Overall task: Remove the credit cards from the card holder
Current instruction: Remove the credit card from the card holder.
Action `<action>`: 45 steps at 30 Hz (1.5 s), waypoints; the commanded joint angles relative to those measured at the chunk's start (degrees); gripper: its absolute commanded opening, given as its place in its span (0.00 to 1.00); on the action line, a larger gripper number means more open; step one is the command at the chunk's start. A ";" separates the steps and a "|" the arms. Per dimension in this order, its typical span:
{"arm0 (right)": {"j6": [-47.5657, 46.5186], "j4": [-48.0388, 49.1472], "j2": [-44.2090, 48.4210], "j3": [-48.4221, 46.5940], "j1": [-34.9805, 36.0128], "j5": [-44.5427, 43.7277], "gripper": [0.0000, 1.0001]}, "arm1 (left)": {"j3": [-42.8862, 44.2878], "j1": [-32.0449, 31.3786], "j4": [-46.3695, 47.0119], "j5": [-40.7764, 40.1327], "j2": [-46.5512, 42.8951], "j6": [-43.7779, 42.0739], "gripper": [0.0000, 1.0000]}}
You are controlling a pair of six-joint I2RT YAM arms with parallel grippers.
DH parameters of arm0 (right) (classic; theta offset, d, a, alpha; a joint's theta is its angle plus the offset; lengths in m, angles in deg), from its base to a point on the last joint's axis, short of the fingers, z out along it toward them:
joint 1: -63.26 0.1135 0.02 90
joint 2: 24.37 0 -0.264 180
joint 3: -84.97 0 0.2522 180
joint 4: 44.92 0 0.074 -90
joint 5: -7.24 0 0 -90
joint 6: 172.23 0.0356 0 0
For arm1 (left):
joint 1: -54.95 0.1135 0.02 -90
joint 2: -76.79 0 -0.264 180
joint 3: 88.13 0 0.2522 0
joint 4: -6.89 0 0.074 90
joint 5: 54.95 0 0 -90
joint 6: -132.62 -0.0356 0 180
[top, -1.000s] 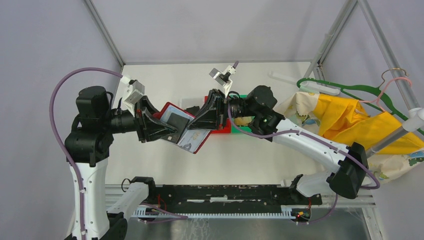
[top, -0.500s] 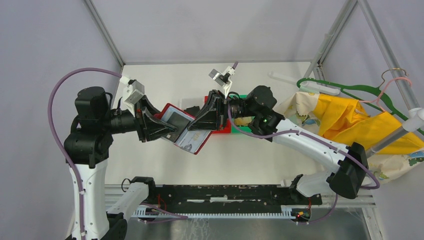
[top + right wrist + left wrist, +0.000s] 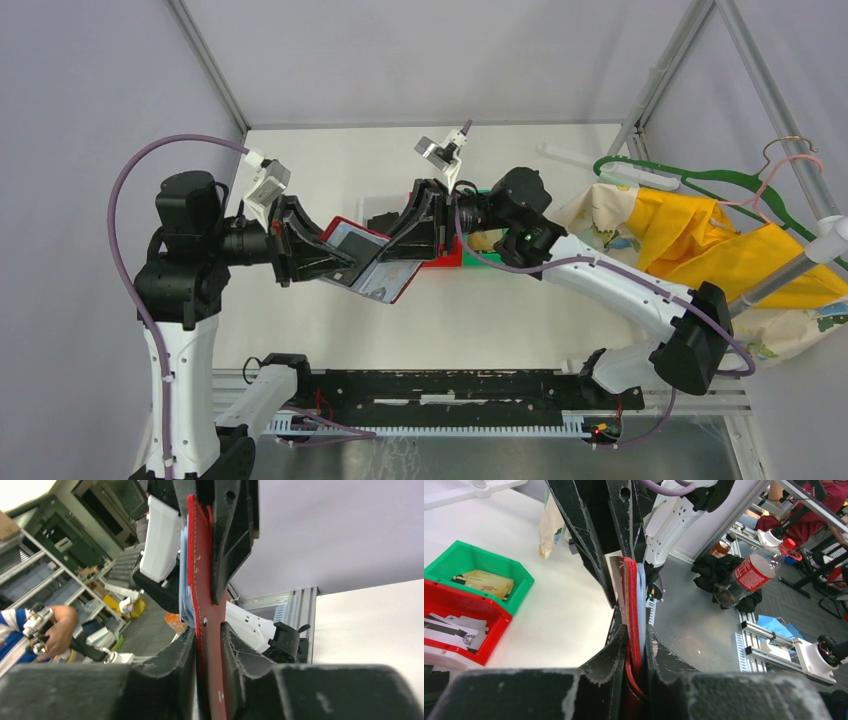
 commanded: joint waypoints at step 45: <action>12.59 18.65 -6.22 5.10 2.78 -16.65 0.48 | -6.71 -0.18 14.70 -16.85 -3.15 21.53 0.10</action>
